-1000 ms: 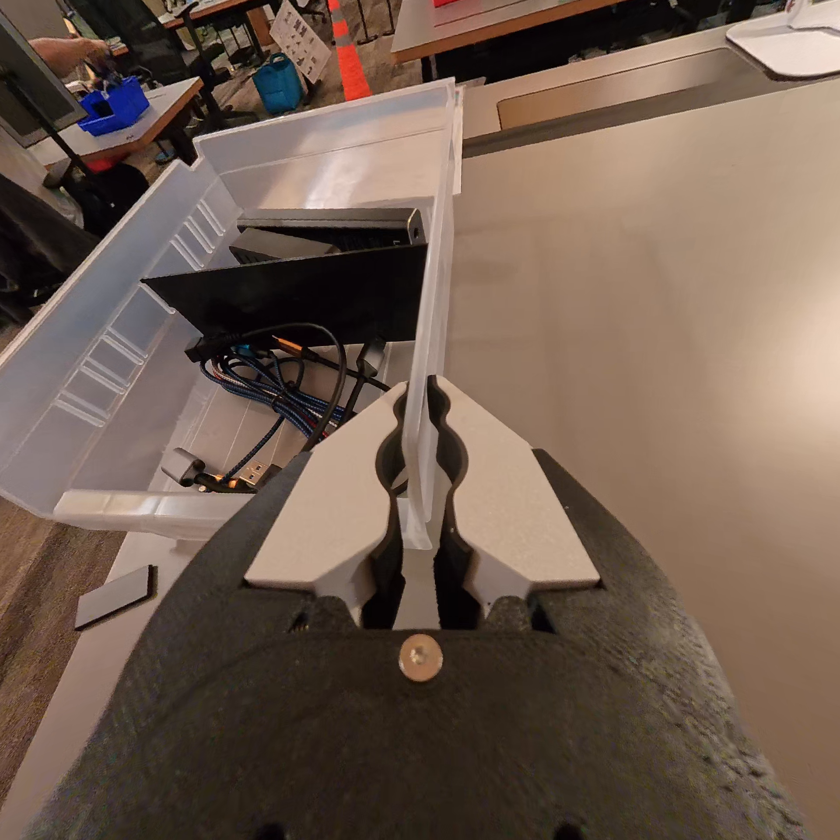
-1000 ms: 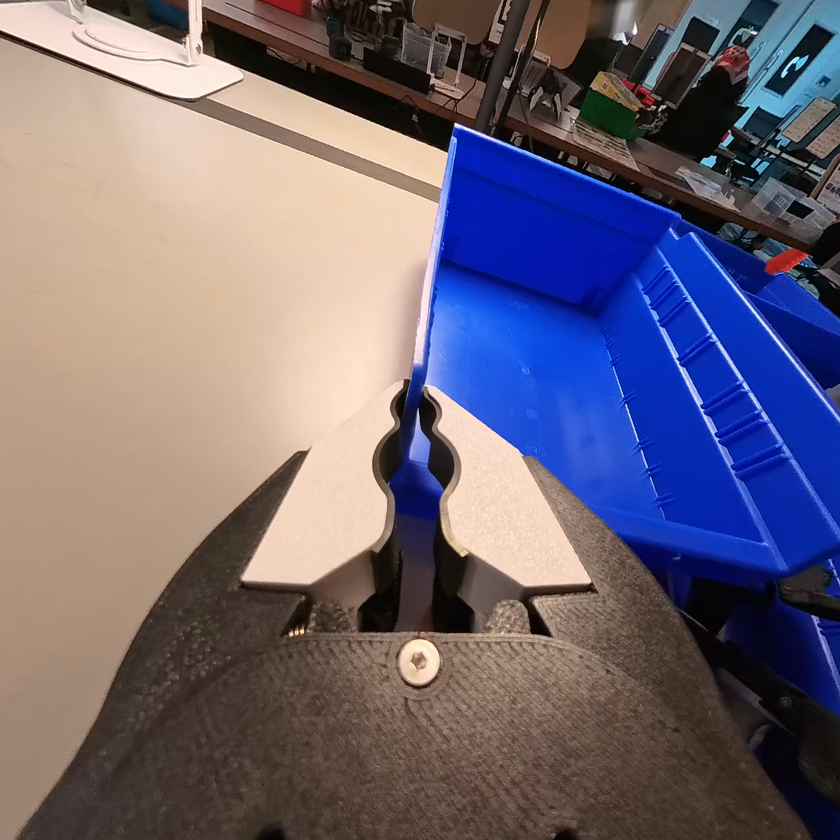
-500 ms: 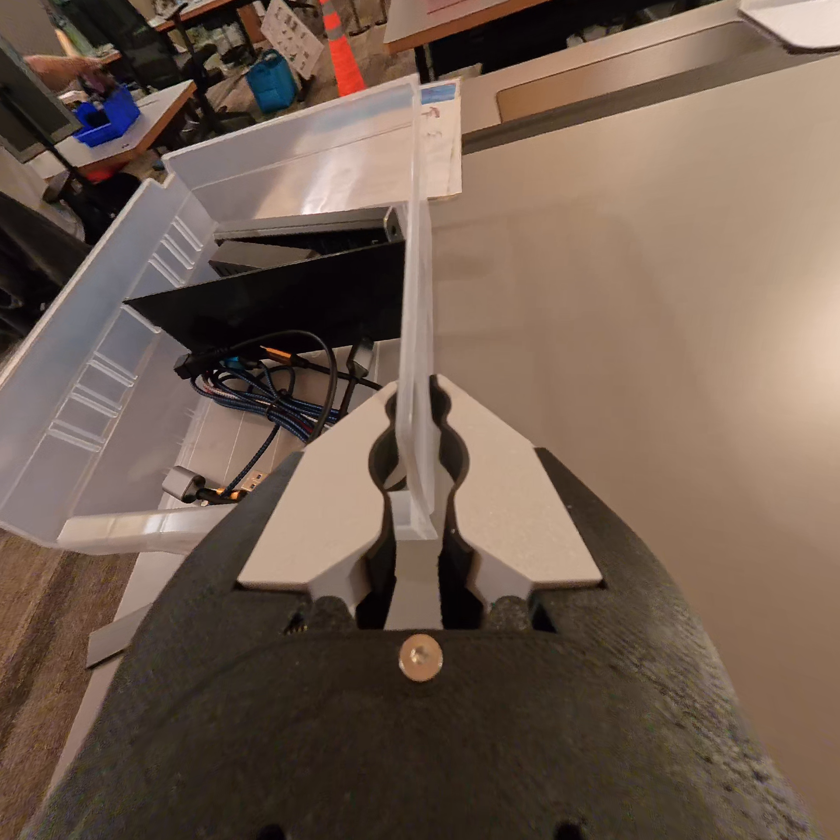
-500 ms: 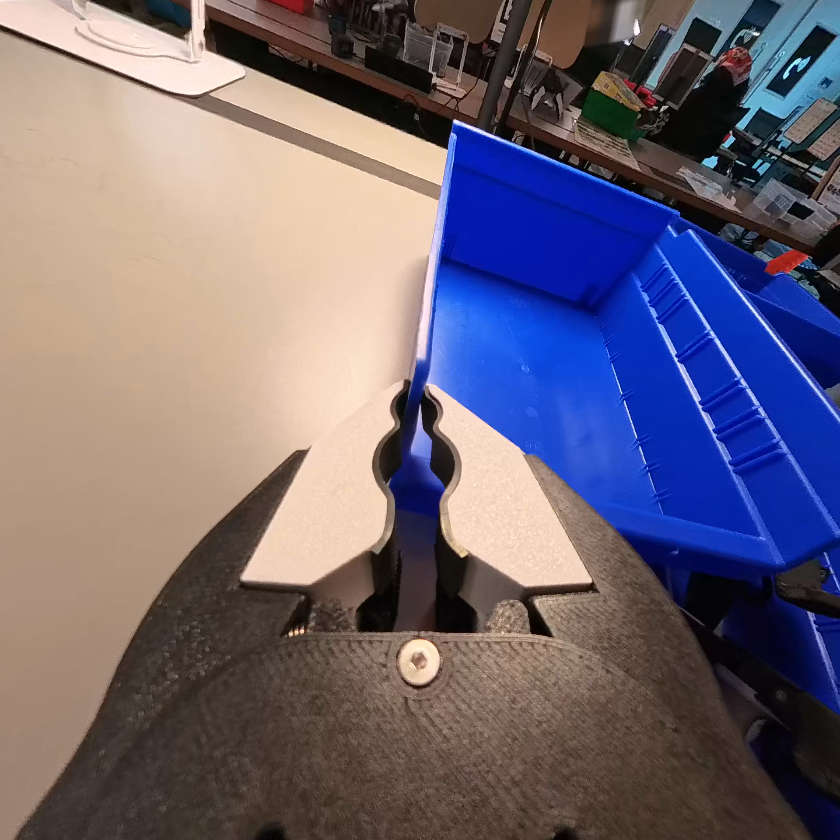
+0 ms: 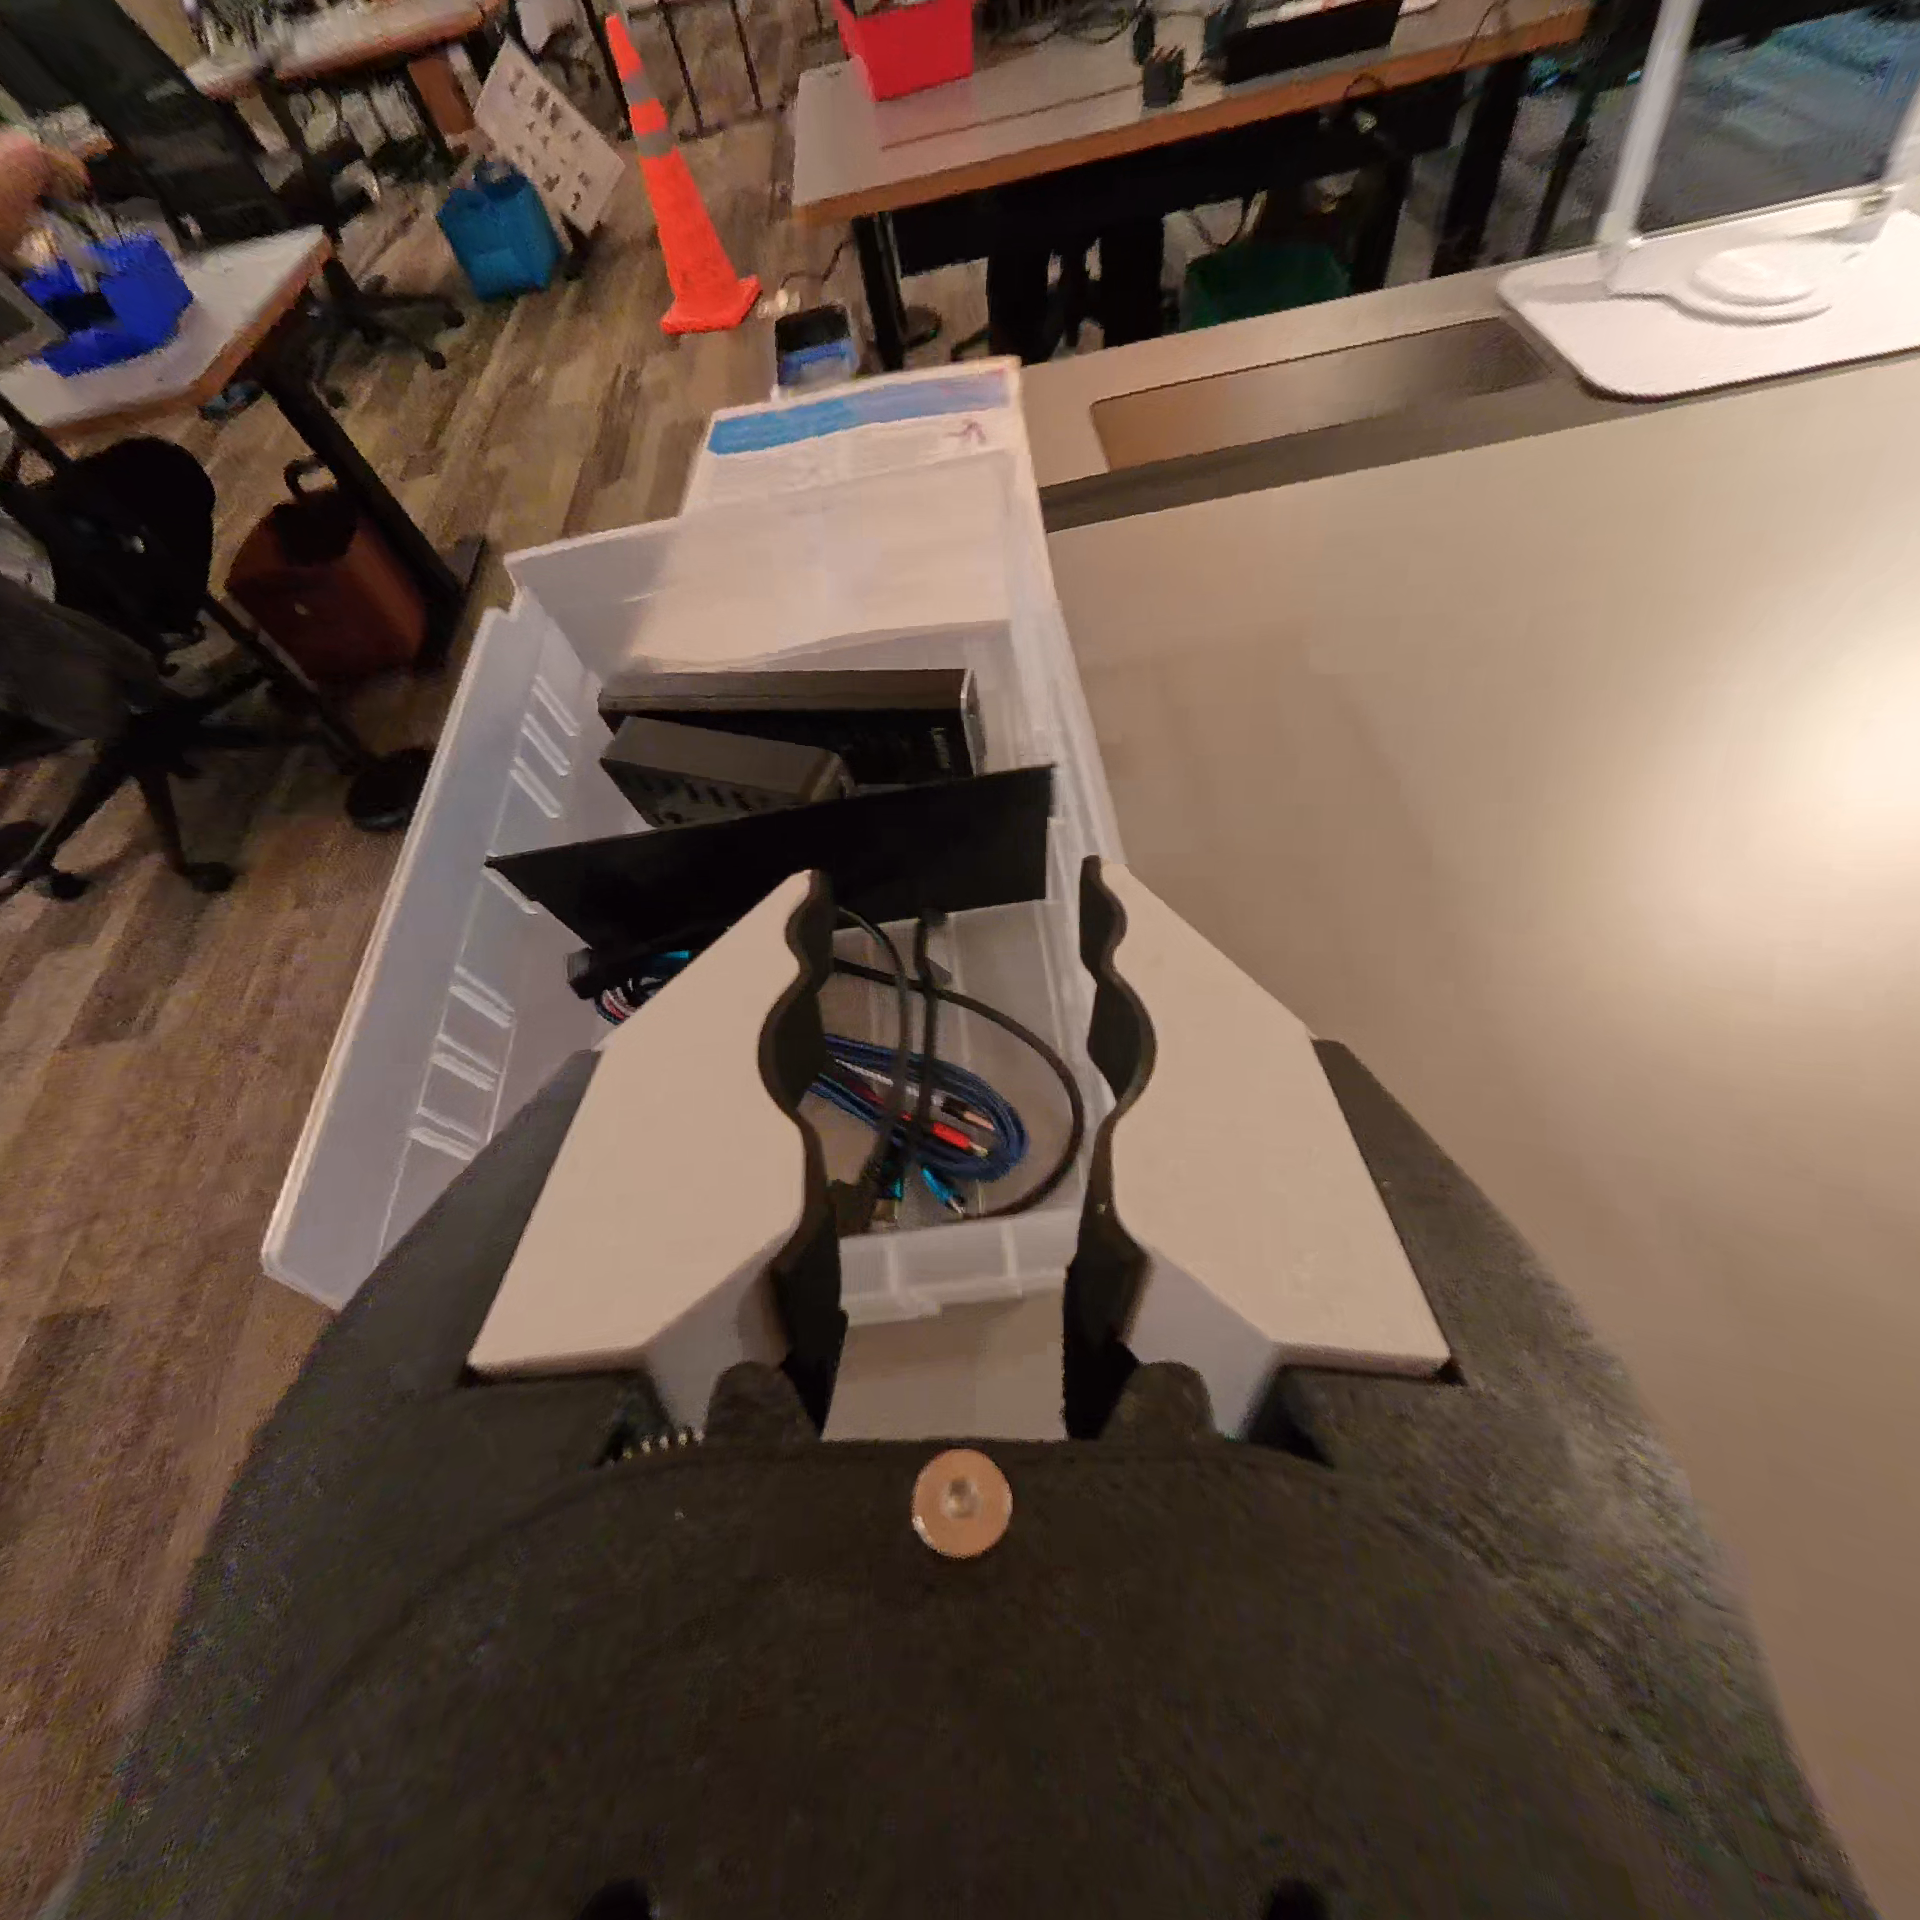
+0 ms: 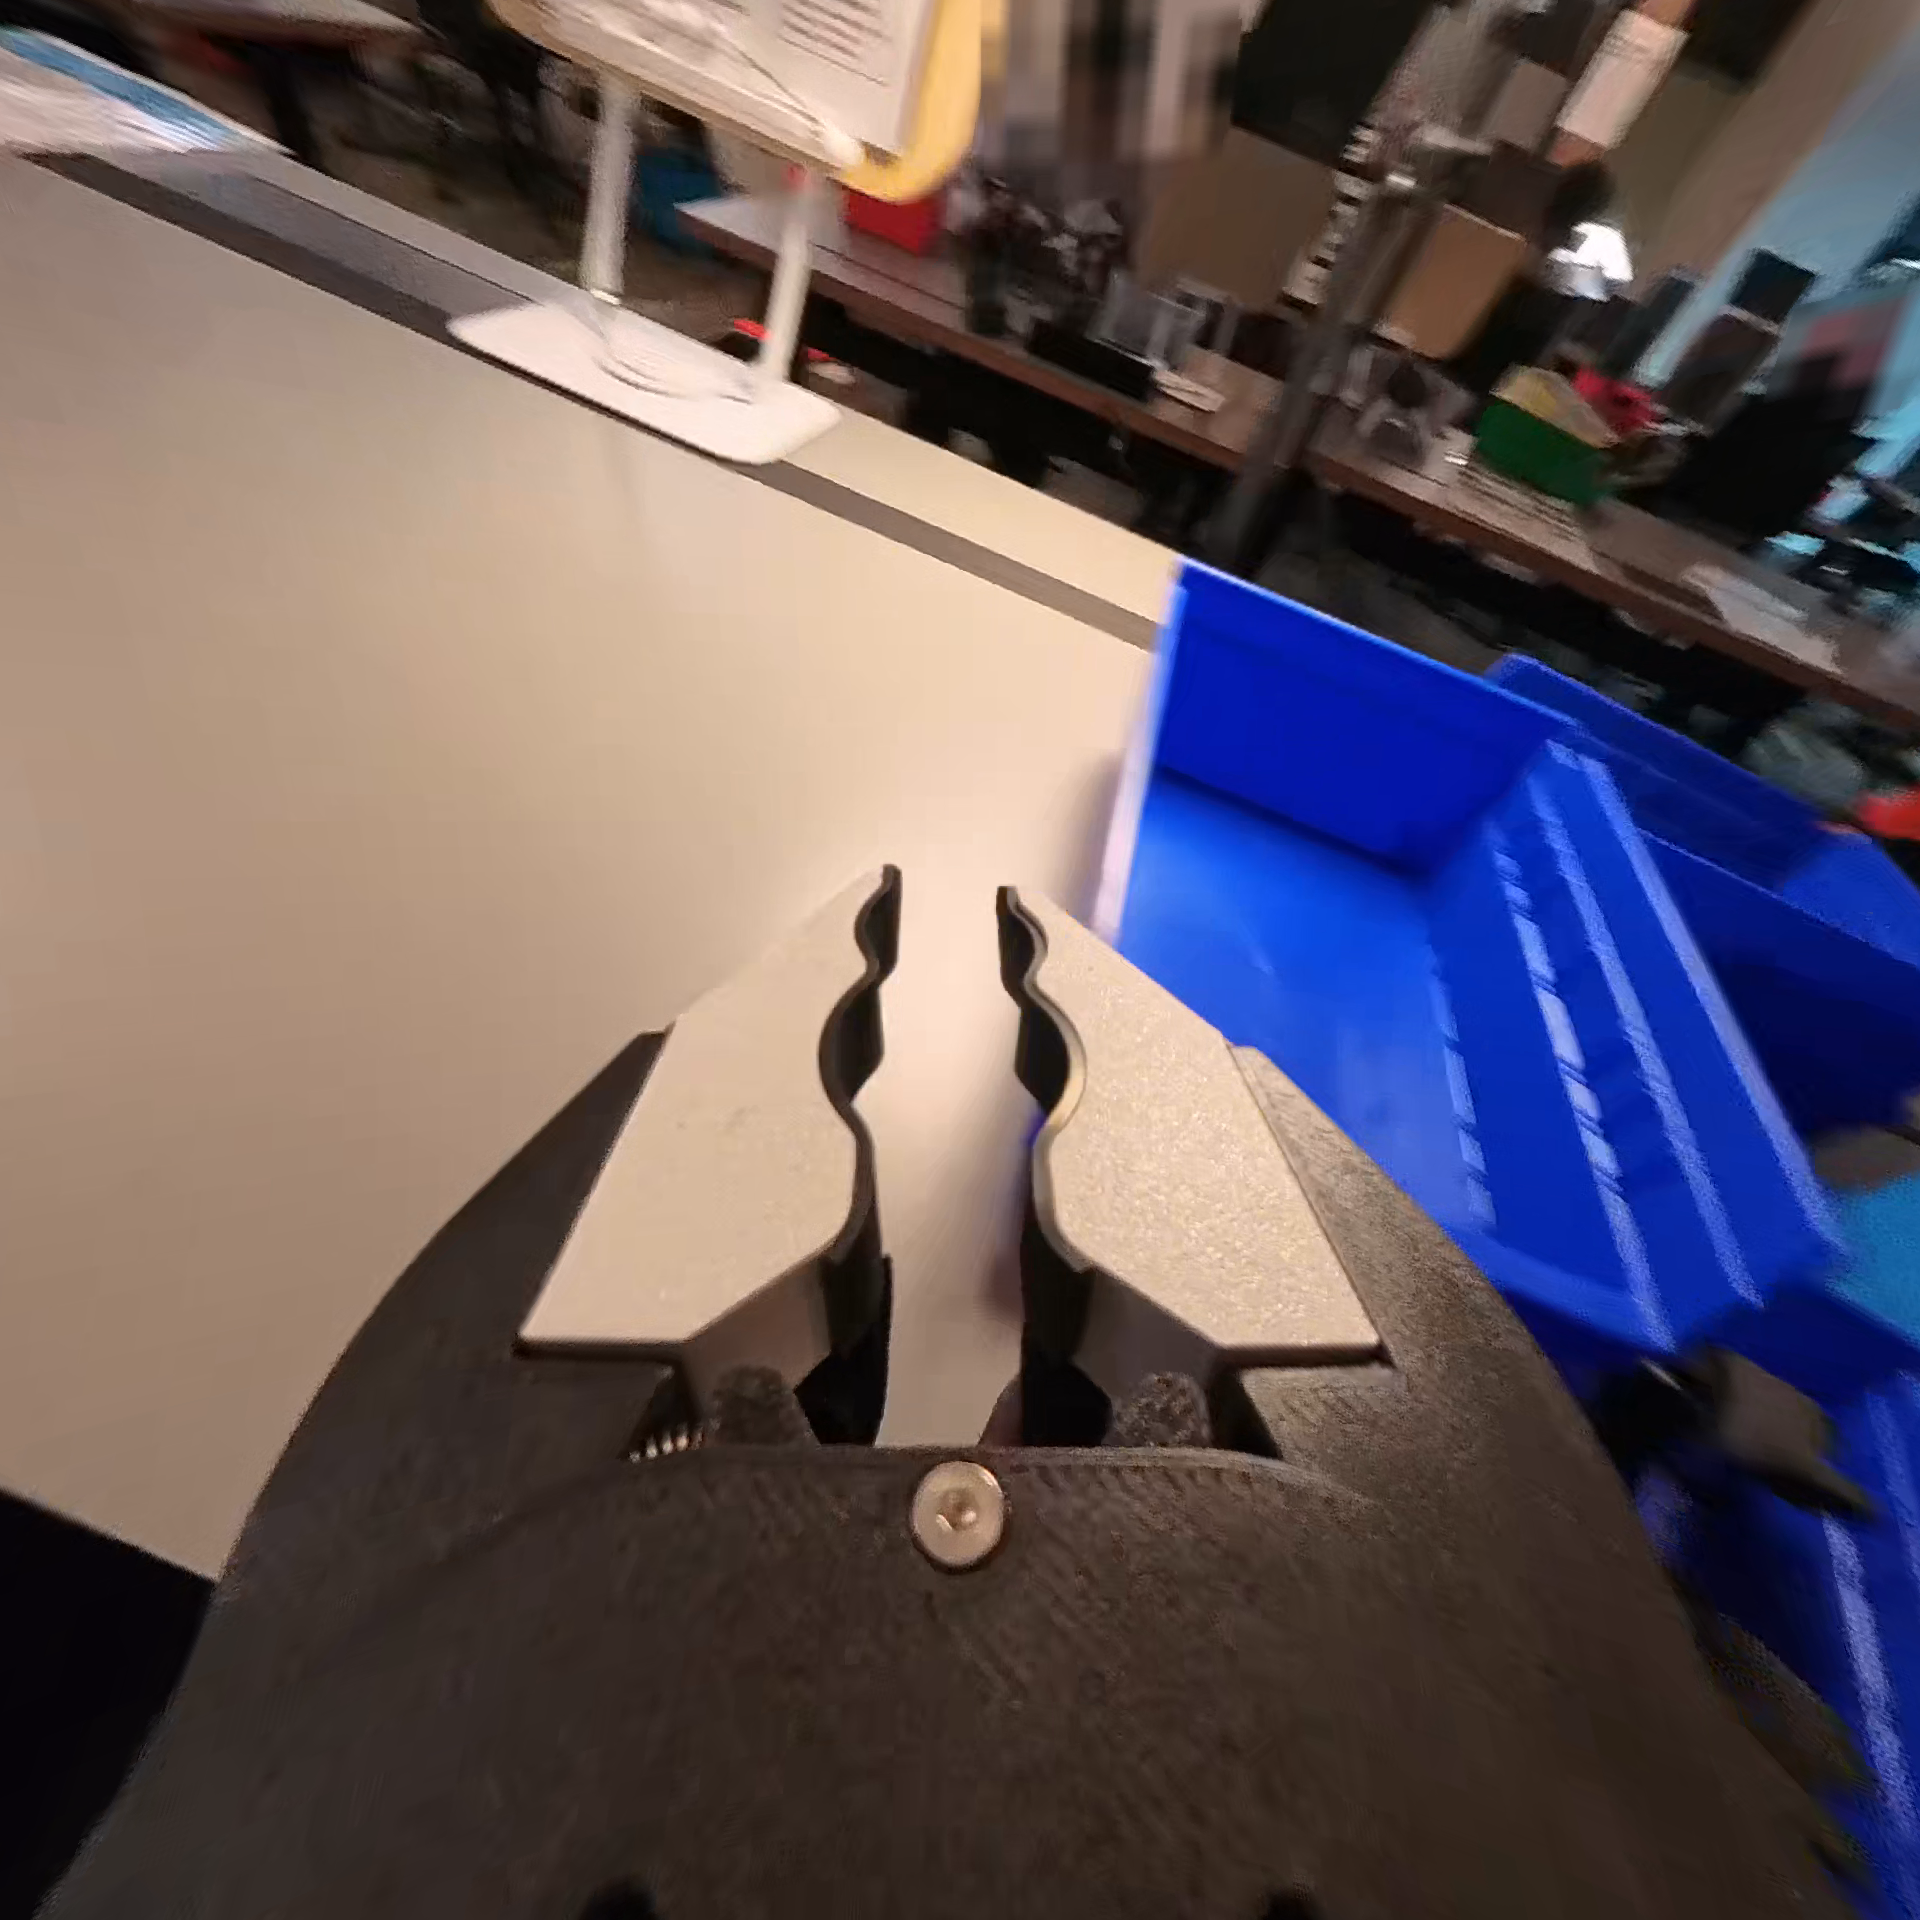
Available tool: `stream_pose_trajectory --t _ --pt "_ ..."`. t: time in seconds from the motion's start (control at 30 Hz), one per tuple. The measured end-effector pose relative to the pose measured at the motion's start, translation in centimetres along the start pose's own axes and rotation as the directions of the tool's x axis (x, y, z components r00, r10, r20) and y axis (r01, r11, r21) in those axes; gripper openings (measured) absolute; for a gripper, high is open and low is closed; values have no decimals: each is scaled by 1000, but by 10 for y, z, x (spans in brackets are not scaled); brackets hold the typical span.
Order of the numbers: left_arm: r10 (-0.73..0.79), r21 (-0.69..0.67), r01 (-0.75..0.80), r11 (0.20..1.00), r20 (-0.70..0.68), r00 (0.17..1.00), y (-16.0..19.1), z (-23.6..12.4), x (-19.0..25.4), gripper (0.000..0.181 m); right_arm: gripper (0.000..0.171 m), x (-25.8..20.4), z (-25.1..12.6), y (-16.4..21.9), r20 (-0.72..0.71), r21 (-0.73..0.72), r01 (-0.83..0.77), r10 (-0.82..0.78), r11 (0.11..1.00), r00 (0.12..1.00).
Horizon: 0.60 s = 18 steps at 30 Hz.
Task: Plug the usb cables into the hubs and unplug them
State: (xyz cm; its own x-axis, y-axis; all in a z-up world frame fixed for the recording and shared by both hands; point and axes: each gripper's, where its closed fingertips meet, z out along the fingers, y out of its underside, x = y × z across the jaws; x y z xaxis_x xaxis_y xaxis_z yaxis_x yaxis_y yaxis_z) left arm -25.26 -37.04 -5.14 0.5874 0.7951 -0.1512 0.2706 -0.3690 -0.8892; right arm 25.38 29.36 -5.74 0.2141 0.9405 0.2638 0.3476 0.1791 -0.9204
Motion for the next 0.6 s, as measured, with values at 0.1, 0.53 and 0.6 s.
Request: stream_pose_trajectory --t 0.1,0.53,0.6 --pt "-68 -87 66 994 -18 998 -10 36 -12 57 18 -57 30 -17 178 29 1 -6 1000 984" --pt "627 -396 -776 492 -458 631 7 179 -21 65 19 -176 142 -16 517 33 51 -61 998 854" --pt "650 -410 -837 362 -533 542 18 188 -23 66 19 -179 149 -11 524 14 52 -51 999 850"
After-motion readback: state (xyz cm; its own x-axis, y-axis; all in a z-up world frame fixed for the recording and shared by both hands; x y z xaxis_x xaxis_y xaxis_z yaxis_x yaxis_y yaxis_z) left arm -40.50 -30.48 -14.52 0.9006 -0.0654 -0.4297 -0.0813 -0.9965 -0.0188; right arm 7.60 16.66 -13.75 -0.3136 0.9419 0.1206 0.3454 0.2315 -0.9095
